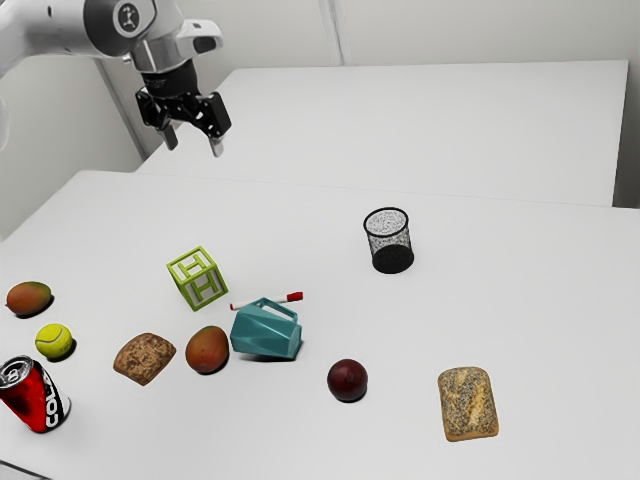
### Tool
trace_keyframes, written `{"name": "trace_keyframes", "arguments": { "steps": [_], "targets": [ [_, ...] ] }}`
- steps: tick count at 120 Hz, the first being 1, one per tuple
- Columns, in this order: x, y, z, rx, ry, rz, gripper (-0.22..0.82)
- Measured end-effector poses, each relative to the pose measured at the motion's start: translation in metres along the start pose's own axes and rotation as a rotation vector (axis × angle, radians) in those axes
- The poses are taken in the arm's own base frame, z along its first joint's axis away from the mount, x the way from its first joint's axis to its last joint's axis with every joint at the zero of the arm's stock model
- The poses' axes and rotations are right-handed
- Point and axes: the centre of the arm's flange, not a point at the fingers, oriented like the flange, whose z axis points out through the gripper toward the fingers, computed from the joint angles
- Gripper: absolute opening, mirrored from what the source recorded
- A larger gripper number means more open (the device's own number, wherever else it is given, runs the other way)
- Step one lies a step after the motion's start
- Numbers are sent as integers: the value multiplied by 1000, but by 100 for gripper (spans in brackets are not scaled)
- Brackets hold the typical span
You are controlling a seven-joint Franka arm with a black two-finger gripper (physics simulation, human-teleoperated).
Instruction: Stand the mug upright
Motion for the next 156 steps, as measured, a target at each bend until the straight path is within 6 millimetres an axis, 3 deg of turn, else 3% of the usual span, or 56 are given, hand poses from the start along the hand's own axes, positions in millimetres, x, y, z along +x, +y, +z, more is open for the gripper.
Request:
{"name": "trace_keyframes", "arguments": {
  "steps": [58, 88, 126, 156],
  "targets": [
    [-3, -1, 3, -28, -15, -40, 60],
    [-9, -16, 43, -147, -138, -94, 60],
    [-21, -16, 119, -261, -218, -92, 60],
    [-38, -42, 178, -366, -170, -72, 60]
  ]
}}
